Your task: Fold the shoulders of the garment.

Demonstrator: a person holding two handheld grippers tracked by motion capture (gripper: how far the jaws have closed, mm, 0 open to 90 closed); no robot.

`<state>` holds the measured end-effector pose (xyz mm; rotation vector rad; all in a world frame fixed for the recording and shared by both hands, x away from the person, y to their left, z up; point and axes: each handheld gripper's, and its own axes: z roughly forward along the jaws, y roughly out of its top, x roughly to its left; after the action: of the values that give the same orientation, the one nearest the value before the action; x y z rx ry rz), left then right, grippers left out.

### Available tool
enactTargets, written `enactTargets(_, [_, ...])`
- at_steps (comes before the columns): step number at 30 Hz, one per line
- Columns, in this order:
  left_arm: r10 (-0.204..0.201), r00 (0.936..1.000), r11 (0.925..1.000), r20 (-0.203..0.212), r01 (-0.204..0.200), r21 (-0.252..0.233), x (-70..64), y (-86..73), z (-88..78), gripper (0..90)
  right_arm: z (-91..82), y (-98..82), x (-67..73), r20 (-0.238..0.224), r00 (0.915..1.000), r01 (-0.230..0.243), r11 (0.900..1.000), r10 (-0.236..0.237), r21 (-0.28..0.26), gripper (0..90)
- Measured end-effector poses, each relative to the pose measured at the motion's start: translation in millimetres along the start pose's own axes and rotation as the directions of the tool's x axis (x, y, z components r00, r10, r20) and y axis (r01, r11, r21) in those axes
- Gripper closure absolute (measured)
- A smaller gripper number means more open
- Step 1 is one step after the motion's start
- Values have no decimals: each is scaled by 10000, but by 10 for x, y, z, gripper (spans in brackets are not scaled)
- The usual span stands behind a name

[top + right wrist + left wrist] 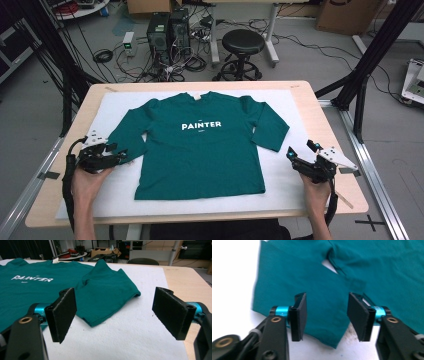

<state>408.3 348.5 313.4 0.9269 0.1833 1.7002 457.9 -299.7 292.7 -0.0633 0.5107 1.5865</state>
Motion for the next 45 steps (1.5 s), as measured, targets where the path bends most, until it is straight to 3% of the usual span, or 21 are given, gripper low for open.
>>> enactTargets(7, [563, 9984, 9964, 104, -569, 633, -78, -3, 126, 544, 6, 2, 6, 15, 10000, 40, 10000, -40, 74, 202])
enactTargets(14, [627, 9979, 9926, 190, -643, 1030, -97, -13, 195, 540, 15, 6, 12, 71, 10000, 34, 9999, -35, 168, 202])
enactTargets(20, [543, 9979, 9921, 353, -579, 1114, -100, -18, 219, 562, 20, 7, 7, 95, 9999, 98, 9998, -100, 157, 202])
enactTargets(25, [117, 9995, 9944, 306, -149, 1051, -68, -25, 218, 643, 22, 9, 9, 123, 9999, 10, 9998, -12, 205, 202])
enactTargets(31, [4, 10000, 9959, -10, -3, 902, -65, -42, 219, 752, 26, 11, 9, 160, 9999, 34, 9996, -39, 269, 202])
enactTargets(36, [239, 9990, 9971, -383, -210, 733, -95, -60, 222, 835, 26, 12, 13, 206, 9998, 39, 9996, -45, 274, 202])
enactTargets(41, [-468, 9987, 9980, -197, 476, 413, -54, -60, 196, 856, 28, 12, 20, 233, 9997, 38, 9995, -45, 317, 202])
enactTargets(43, [-795, 9968, 9967, 8, 795, -132, -37, -43, 144, 857, 29, 14, 20, 253, 9997, 61, 9995, -69, 325, 202])
enactTargets(45, [-1149, 9931, 9905, 244, 1164, -729, -22, -20, 75, 858, 31, 14, 22, 291, 9996, 54, 9994, -64, 340, 202])
